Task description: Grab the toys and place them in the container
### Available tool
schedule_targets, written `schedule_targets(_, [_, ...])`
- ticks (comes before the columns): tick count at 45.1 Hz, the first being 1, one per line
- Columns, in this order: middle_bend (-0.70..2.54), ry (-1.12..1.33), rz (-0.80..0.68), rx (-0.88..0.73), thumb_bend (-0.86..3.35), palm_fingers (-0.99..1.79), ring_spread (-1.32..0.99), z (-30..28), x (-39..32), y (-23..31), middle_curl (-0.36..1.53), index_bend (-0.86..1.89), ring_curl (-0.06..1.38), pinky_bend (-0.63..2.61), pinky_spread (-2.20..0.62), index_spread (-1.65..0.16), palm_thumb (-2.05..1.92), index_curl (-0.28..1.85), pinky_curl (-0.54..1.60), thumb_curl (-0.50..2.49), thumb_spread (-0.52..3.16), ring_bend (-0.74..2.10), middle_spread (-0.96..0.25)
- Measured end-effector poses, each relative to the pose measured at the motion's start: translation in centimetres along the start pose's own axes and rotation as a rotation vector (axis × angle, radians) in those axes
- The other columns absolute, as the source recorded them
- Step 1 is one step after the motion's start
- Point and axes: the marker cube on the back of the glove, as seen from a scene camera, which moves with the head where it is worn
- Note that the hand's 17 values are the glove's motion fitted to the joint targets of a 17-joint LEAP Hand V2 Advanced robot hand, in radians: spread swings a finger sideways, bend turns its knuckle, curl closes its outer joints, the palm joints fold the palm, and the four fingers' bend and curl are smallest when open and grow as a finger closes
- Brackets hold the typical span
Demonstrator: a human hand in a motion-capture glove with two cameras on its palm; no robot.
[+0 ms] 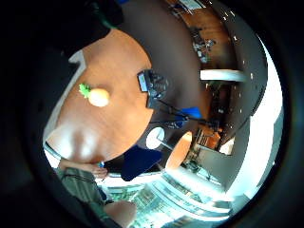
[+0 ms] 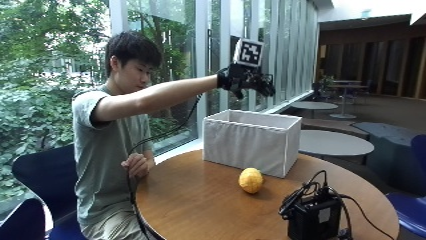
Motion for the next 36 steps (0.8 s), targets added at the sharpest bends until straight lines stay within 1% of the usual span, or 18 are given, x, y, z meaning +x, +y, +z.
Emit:
schedule_targets(5, [0.21,-0.029,-0.109,-0.020,-0.03,-0.16,-0.08,6.7,4.5,-0.2,0.50,0.06,0.35,0.93,-0.02,-0.16,-0.02,0.22,0.35,0.41,1.15,0.57,-0.06])
schedule_targets(9, [0.21,0.025,-0.126,-0.095,-0.02,-0.14,-0.08,13.9,7.3,-1.2,0.49,0.06,0.35,0.92,-0.01,-0.16,-0.01,0.20,0.35,0.39,1.17,0.58,-0.07])
schedule_targets(13, [0.20,0.051,-0.128,-0.161,-0.02,-0.14,-0.08,19.1,8.7,-1.8,0.49,0.07,0.34,0.92,-0.02,-0.16,0.00,0.19,0.35,0.38,1.19,0.56,-0.07])
schedule_targets(17, [0.14,0.116,-0.061,-0.242,-0.01,-0.16,-0.08,27.7,8.5,-3.2,0.46,0.10,0.33,0.95,-0.01,-0.18,0.02,0.19,0.36,0.37,1.20,0.52,-0.05])
schedule_targets(18, [0.13,0.108,-0.027,-0.241,0.00,-0.13,-0.08,29.4,7.7,-3.7,0.45,0.12,0.34,0.96,-0.01,-0.19,0.03,0.20,0.36,0.38,1.21,0.54,-0.05])
schedule_targets(19, [0.13,0.080,0.020,-0.223,0.01,-0.04,-0.09,30.7,6.6,-4.4,0.45,0.16,0.35,0.94,-0.01,-0.21,0.06,0.21,0.35,0.38,1.21,0.59,-0.06])
schedule_targets(20, [0.12,0.035,0.082,-0.186,0.00,-0.09,-0.08,31.4,5.5,-5.1,0.44,0.14,0.34,0.96,-0.01,-0.21,0.05,0.21,0.36,0.38,1.21,0.57,-0.05])
schedule_targets(22, [0.14,-0.068,0.230,-0.069,0.06,0.19,-0.14,31.8,4.4,-6.3,0.43,0.19,0.39,0.95,-0.05,-0.23,0.16,0.22,0.36,0.39,1.24,0.75,-0.08])
schedule_targets(23, [0.16,-0.108,0.288,-0.008,0.08,0.31,-0.18,31.8,4.4,-6.7,0.42,0.21,0.38,0.93,-0.09,-0.23,0.21,0.22,0.33,0.40,1.25,0.81,-0.08])
schedule_targets(24, [0.21,-0.140,0.318,0.040,0.13,0.62,-0.22,31.9,4.6,-6.9,0.43,0.18,0.40,1.02,-0.17,-0.24,0.29,0.21,0.35,0.42,1.26,0.91,-0.11])
schedule_targets(25, [0.26,-0.171,0.320,0.075,0.16,0.79,-0.25,31.9,4.7,-7.0,0.43,0.15,0.37,1.02,-0.22,-0.24,0.35,0.19,0.31,0.43,1.27,0.94,-0.13])
schedule_targets(27, [0.39,-0.235,0.269,0.112,0.21,1.02,-0.28,32.3,4.3,-7.0,0.47,0.16,0.37,0.95,-0.28,-0.25,0.47,0.19,0.28,0.46,1.24,0.98,-0.19])
schedule_targets(29, [0.46,-0.287,0.201,0.130,0.23,1.08,-0.29,32.7,3.3,-7.1,0.50,0.19,0.40,0.90,-0.32,-0.26,0.55,0.22,0.29,0.50,1.17,1.01,-0.22])
schedule_targets(31, [0.45,-0.317,0.146,0.135,0.23,1.06,-0.30,33.1,2.3,-7.3,0.51,0.22,0.43,0.90,-0.34,-0.26,0.61,0.25,0.32,0.54,1.05,1.03,-0.25])
schedule_targets(33, [0.44,-0.337,0.118,0.127,0.24,1.07,-0.30,33.2,1.7,-7.4,0.52,0.27,0.46,0.91,-0.34,-0.27,0.66,0.28,0.34,0.57,0.95,1.03,-0.27])
schedule_targets(35, [0.42,-0.352,0.120,0.115,0.25,1.10,-0.31,32.9,1.6,-7.4,0.52,0.34,0.48,0.91,-0.34,-0.27,0.70,0.31,0.35,0.60,0.87,1.06,-0.29])
schedule_targets(36, [0.58,-0.353,0.127,0.112,0.25,1.20,-0.31,32.6,1.8,-7.4,0.58,0.35,0.48,0.88,-0.33,-0.28,0.72,0.32,0.35,0.62,0.83,1.04,-0.29])
